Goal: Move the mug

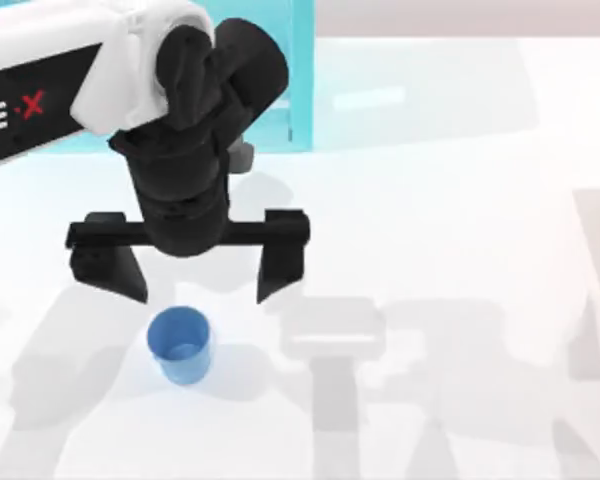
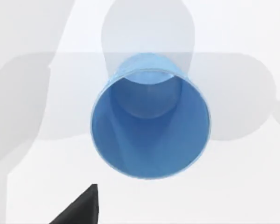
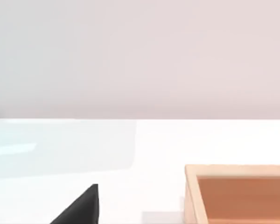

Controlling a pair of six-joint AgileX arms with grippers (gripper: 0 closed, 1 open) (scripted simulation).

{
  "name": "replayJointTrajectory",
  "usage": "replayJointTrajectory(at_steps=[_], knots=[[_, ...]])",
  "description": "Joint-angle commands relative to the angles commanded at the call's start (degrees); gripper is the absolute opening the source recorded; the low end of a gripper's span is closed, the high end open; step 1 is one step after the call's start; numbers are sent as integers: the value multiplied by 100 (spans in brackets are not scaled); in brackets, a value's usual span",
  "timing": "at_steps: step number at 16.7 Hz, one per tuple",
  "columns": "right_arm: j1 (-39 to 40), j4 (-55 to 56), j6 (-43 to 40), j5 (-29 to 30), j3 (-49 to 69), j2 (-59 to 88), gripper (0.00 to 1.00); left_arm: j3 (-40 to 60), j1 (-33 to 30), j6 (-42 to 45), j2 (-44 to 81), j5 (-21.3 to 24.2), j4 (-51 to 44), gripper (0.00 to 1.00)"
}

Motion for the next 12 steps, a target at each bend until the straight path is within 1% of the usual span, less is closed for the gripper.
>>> replayJointTrajectory(at_steps=[8,10,12], knots=[[0,0,0,0,0,0,100,-1213,2,8,481,2,1717,100],[0,0,0,0,0,0,100,-1383,1,8,553,3,1946,100],[0,0,0,0,0,0,100,-1403,0,8,563,3,1972,100]])
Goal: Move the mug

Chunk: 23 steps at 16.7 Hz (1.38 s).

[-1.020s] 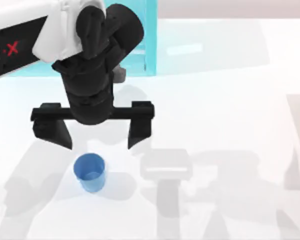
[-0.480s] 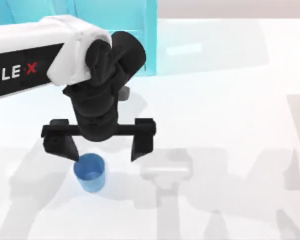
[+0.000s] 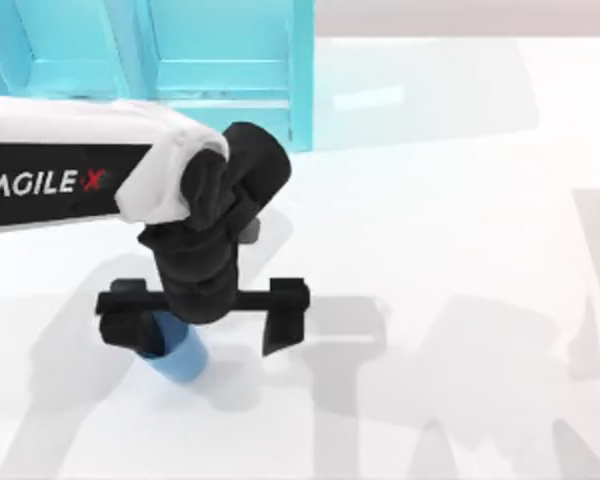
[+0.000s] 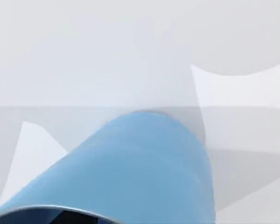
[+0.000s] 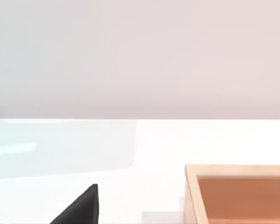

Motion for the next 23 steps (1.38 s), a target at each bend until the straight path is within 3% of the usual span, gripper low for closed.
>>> replayJointTrajectory(at_steps=[2,15,23], knots=[[0,0,0,0,0,0,100,0,0,0,0,0,0,100],[0,0,0,0,0,0,100,0,0,0,0,0,0,2],[0,0,0,0,0,0,100,0,0,0,0,0,0,0]])
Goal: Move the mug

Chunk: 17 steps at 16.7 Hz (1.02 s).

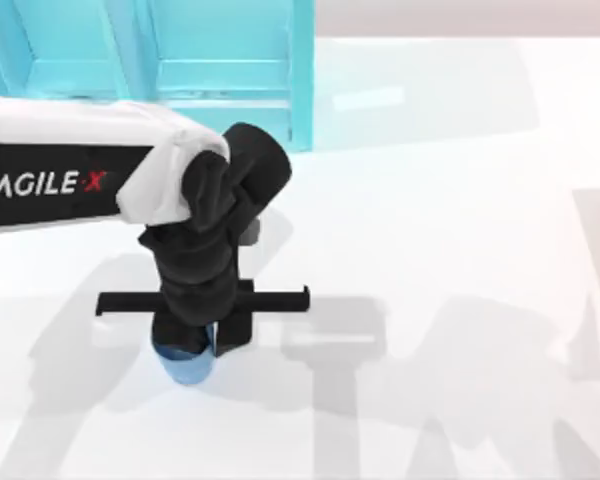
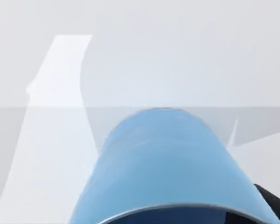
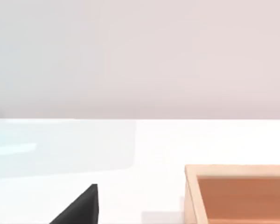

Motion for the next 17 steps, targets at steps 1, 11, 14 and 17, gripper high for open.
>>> replayJointTrajectory(at_steps=[1,11,14,17], knots=[[0,0,0,0,0,0,100,2,2,4,-9,0,0,0],[0,0,0,0,0,0,100,154,2409,2397,-436,-8,-698,0],[0,0,0,0,0,0,100,156,3744,3725,-707,-24,-1026,0],[0,0,0,0,0,0,100,146,4830,4812,-1002,-26,-1273,0]])
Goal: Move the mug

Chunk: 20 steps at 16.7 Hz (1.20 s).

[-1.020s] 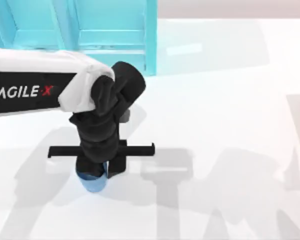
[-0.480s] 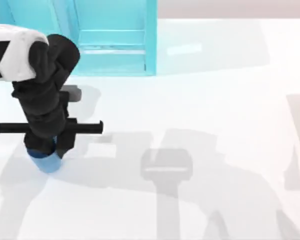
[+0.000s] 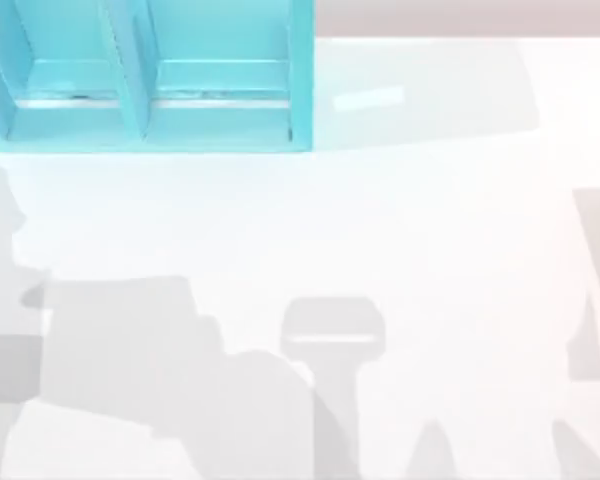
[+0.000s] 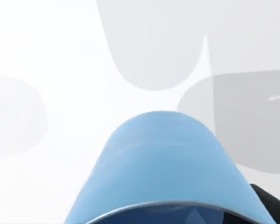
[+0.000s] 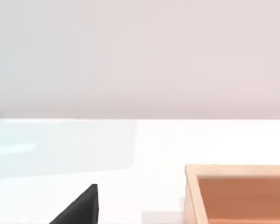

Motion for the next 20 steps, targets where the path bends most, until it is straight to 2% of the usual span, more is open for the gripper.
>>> replayJointTrajectory(at_steps=[3,9,16,20], knots=[[0,0,0,0,0,0,100,-25,547,546,-243,15,-108,0],[0,0,0,0,0,0,100,-38,599,623,-241,3,-89,0],[0,0,0,0,0,0,100,-782,747,757,178,12,1185,0],[0,0,0,0,0,0,100,-923,785,792,285,20,1339,0]])
